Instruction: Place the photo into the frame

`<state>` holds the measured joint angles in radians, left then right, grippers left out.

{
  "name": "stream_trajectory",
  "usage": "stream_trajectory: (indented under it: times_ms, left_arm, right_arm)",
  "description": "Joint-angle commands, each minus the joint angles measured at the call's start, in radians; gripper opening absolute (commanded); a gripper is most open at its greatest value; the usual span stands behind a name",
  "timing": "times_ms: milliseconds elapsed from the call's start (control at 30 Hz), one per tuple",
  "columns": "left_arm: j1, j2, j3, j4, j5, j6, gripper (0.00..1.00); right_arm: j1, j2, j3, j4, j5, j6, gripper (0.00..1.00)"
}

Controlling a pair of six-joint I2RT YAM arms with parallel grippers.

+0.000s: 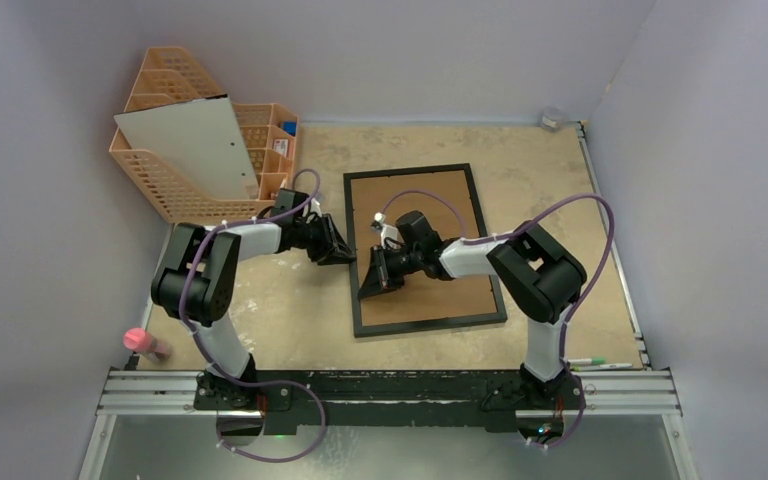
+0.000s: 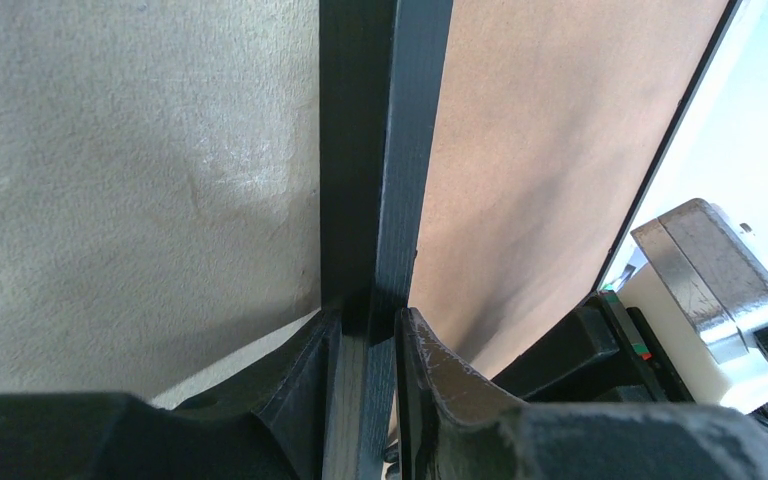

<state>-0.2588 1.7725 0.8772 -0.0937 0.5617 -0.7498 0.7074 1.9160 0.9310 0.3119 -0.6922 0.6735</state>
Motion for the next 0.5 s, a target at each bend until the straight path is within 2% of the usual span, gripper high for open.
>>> stream_trajectory:
  times_ms: [0, 100, 267, 467]
  left_arm:
    - [-0.002, 0.048, -0.008, -0.084, -0.153, 0.033, 0.27]
    - [-0.002, 0.050, -0.006, -0.086, -0.159, 0.033, 0.27]
    - [-0.002, 0.052, -0.001, -0.092, -0.164, 0.035, 0.27]
    - [-0.002, 0.057, 0.016, -0.105, -0.173, 0.040, 0.27]
  right_arm:
    - [-0.029, 0.089, -0.054, -0.227, 0.245, -0.061, 0.13]
    - [-0.036, 0.106, -0.055, -0.247, 0.284, -0.043, 0.17]
    - [-0.049, 0.101, -0.058, -0.283, 0.359, -0.032, 0.28]
    - [-0.059, -0.006, -0.071, -0.309, 0.457, -0.025, 0.36]
